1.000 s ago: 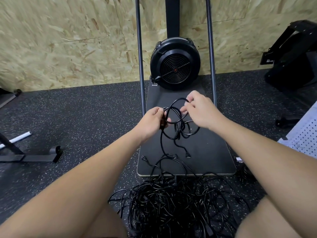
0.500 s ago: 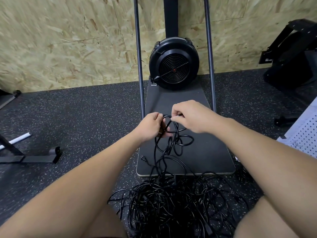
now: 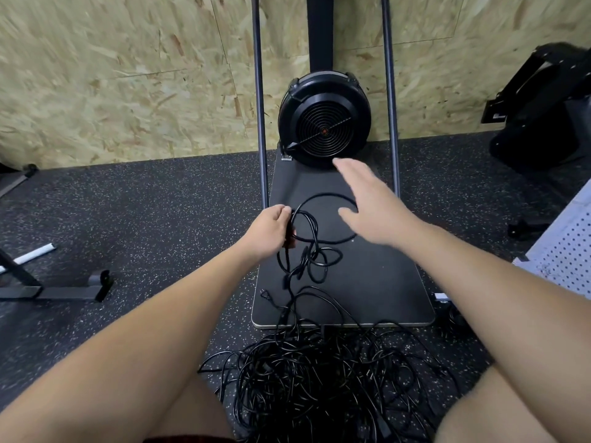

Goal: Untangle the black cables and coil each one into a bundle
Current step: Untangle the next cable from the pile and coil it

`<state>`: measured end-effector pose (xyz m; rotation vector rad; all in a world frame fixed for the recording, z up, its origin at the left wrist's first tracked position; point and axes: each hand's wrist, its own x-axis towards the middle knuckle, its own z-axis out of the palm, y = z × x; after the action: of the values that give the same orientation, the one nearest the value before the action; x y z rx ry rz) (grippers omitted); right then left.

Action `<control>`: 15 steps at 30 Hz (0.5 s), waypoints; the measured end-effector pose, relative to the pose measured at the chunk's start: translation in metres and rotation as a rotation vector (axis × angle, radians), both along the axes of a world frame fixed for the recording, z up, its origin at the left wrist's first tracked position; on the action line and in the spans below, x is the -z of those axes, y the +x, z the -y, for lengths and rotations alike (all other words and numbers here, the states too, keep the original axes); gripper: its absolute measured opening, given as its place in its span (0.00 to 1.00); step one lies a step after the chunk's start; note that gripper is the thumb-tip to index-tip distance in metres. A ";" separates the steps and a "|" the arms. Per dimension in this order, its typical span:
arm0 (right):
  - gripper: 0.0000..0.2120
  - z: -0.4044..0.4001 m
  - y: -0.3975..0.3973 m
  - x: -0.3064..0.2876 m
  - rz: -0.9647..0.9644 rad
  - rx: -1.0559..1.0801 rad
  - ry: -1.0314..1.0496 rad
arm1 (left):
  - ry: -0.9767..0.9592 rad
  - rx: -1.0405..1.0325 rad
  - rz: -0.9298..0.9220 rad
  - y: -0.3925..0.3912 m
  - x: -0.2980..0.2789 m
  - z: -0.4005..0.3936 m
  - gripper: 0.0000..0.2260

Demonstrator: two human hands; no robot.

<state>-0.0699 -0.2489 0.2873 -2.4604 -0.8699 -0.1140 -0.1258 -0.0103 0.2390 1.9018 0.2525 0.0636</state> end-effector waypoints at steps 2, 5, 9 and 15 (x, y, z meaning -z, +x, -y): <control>0.38 -0.005 -0.003 0.003 0.046 -0.115 -0.059 | 0.025 0.027 -0.022 -0.002 0.002 0.002 0.16; 0.34 -0.013 -0.009 0.008 -0.007 -0.198 -0.102 | 0.023 0.073 -0.037 -0.002 0.004 0.006 0.15; 0.26 -0.024 -0.010 0.011 0.050 -0.233 -0.107 | -0.026 0.115 -0.042 -0.004 0.002 0.011 0.16; 0.03 -0.033 -0.005 0.017 0.157 -0.222 -0.162 | -0.003 0.170 -0.027 -0.007 0.001 0.018 0.15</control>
<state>-0.0752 -0.2163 0.2704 -2.5075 -1.2589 -0.1645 -0.1331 -0.0278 0.2378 1.9147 0.1082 -0.0770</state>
